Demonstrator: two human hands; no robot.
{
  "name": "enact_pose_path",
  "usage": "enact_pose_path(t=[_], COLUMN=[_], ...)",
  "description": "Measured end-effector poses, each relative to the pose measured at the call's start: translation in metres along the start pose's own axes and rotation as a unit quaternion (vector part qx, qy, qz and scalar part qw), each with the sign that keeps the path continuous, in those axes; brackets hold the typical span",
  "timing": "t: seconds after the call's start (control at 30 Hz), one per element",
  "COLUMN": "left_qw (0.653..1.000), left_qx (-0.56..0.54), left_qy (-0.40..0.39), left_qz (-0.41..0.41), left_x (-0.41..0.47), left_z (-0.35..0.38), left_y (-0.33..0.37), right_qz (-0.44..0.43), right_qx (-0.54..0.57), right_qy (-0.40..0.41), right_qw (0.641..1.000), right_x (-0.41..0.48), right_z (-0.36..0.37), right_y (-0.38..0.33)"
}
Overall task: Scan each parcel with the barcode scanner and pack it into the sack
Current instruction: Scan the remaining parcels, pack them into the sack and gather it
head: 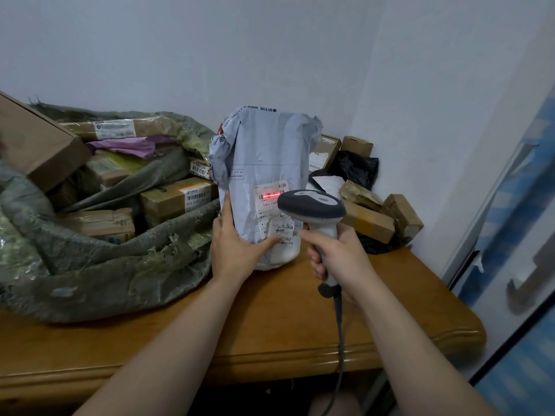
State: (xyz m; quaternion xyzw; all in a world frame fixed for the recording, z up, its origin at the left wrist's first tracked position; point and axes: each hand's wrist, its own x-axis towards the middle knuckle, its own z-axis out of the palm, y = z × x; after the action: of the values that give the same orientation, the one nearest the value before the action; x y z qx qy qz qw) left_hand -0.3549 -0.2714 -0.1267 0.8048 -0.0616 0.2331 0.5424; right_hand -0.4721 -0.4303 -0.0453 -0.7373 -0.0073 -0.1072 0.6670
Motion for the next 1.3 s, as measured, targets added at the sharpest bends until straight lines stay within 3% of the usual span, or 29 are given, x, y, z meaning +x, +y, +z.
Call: enact_pose_path(t=[0.47, 0.83, 1.07, 1.3], left_qw=[1.0, 0.992, 0.992, 0.989], left_qx=[0.011, -0.107, -0.077, -0.087], left_qy=[0.002, 0.04, 0.09, 0.104], left_qz=[-0.001, -0.056, -0.051, -0.063], left_x=[-0.002, 0.003, 0.006, 0.007], left_z=[-0.002, -0.003, -0.002, -0.003], left_y=[0.004, 0.003, 0.005, 0.006], right_qz=[-0.015, 0.061, 0.082, 0.095], right_qx=[-0.013, 0.029, -0.066, -0.07], right_qy=[0.004, 0.077, 0.022, -0.005], right_qw=[1.0, 0.995, 0.994, 0.993], right_x=[-0.004, -0.002, -0.005, -0.007], right_z=[-0.004, -0.012, -0.016, -0.014], right_y=[0.002, 0.017, 0.023, 0.025])
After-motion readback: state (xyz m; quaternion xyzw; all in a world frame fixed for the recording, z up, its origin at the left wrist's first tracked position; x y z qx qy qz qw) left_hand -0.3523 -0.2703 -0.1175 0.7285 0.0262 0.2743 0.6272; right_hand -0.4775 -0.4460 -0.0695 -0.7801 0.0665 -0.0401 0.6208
